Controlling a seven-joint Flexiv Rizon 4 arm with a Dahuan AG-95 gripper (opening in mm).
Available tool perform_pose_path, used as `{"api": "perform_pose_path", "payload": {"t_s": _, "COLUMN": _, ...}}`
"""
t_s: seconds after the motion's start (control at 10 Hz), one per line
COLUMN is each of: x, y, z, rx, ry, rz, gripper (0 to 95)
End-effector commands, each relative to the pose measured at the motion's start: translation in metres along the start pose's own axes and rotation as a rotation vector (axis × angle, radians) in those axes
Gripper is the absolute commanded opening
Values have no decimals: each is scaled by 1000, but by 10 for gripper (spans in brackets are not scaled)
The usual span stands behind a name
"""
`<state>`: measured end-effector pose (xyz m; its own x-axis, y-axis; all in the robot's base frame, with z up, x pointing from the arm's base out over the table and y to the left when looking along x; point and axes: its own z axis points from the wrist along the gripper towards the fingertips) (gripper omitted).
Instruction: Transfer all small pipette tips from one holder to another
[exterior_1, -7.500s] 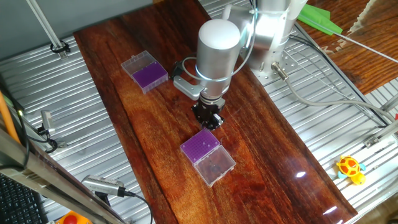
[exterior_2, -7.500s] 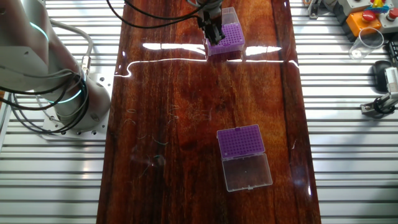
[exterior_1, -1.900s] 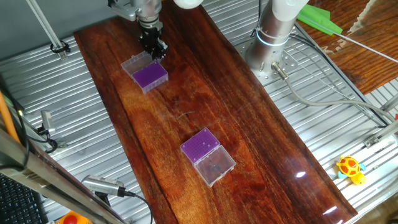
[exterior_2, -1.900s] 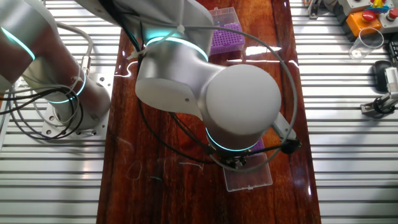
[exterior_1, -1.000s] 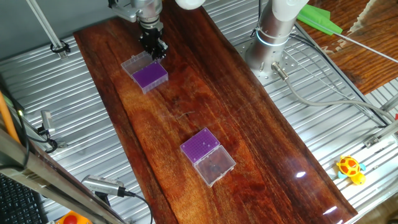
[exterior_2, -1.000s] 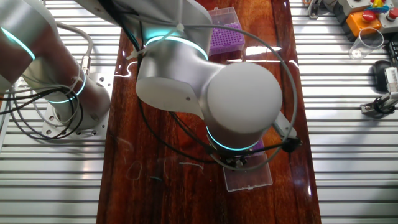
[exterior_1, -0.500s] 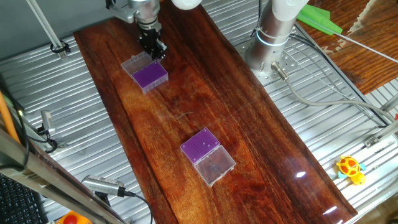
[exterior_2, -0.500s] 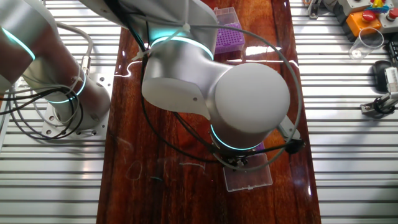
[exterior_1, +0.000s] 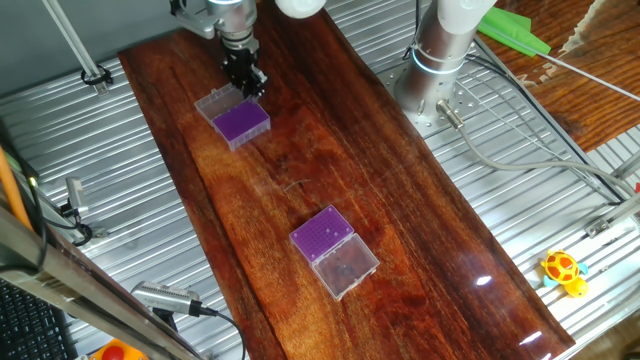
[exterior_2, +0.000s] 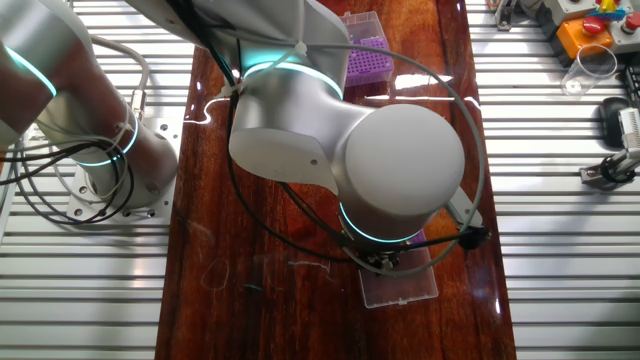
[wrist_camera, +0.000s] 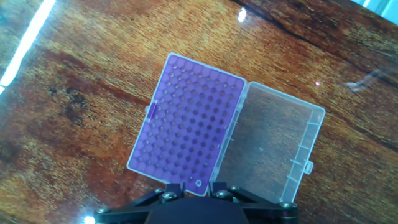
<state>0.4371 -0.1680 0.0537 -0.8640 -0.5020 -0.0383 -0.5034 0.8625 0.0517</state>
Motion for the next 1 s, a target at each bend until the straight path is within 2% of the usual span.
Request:
{"api": "perform_pose_path", "payload": {"t_s": 0.1, "x": -1, "y": 2, "z": 0, "rx": -4, "ry": 0, "rz": -1, "gripper": 190}}
{"api": "perform_pose_path", "payload": {"t_s": 0.2, "x": -2, "y": 3, "z": 1, "rx": -3, "ry": 0, "rz": -1, "gripper": 0}}
{"api": "perform_pose_path", "payload": {"t_s": 0.6, "x": -3, "y": 4, "z": 3, "rx": 0, "ry": 0, "rz": 1, "gripper": 0}}
{"api": "perform_pose_path", "payload": {"t_s": 1.0, "x": -2, "y": 7, "z": -9, "rx": -2, "ry": 9, "rz": 10, "gripper": 0}}
